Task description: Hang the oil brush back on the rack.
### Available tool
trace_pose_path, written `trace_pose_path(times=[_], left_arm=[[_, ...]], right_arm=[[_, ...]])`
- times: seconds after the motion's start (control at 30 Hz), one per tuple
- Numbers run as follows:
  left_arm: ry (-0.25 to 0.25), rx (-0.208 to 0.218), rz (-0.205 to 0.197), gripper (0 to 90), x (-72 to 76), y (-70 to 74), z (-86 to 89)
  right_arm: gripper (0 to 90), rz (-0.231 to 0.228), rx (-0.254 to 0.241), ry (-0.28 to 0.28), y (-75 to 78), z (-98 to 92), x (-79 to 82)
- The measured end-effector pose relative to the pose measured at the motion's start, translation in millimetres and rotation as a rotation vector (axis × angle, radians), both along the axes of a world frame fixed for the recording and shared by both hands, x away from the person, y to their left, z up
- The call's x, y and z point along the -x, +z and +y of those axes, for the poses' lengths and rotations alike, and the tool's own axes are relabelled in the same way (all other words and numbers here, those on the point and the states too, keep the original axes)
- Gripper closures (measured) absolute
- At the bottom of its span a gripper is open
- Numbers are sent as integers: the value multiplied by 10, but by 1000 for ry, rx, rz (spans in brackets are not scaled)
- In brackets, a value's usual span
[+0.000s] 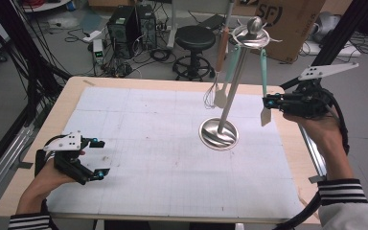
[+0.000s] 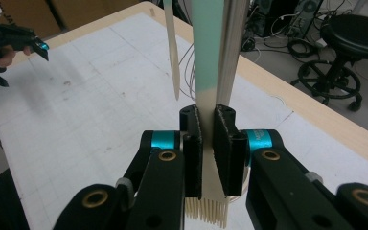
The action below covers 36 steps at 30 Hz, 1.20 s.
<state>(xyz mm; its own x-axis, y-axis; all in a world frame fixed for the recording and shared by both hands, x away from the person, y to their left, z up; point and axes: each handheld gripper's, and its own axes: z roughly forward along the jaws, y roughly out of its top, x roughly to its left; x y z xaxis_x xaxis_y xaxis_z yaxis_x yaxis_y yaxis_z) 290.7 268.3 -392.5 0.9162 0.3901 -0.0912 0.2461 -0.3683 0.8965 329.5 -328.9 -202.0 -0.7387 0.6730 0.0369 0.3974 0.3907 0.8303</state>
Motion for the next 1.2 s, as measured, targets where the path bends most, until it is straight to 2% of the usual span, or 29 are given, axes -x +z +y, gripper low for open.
trace_pose_path(times=[0.2, 0.23, 0.37, 0.5, 0.63, 0.7, 0.73, 0.8, 0.83, 0.97, 1.2], left_arm=[[4, 2, 0, 17, 2, -3, 22], [8, 3, 0, 17, 6, -3, 25], [15, 4, 1, 17, 9, -4, 26], [20, 9, 0, 17, 21, 1, 26], [33, 9, 1, 17, 37, -3, 30], [37, 11, -1, 17, 48, 3, 23], [37, 16, -4, 17, 55, 5, 18], [43, 20, -10, 17, 68, 5, 4], [43, 17, -12, 17, 75, 4, -3], [51, 13, -25, 16, 89, 12, -28], [64, 24, -44, 17, 120, 1, -54]], right_arm=[[790, 1, -15, 35, -65, 100, -92], [715, -1, -21, 49, -74, 114, -97], [573, -13, -25, 67, -128, 146, -62], [360, 8, -62, 80, -203, 132, 15], [118, -9, -75, 87, -309, 143, 113], [62, -35, -108, 132, -385, 143, 165], [1, -41, -134, 158, -434, 140, 189], [0, -38, -165, 185, -535, 130, 226], [0, -49, -165, 196, -588, 127, 240], [0, -60, -206, 189, -801, 128, 307], [0, -79, -196, 193, -1117, 186, 432]])
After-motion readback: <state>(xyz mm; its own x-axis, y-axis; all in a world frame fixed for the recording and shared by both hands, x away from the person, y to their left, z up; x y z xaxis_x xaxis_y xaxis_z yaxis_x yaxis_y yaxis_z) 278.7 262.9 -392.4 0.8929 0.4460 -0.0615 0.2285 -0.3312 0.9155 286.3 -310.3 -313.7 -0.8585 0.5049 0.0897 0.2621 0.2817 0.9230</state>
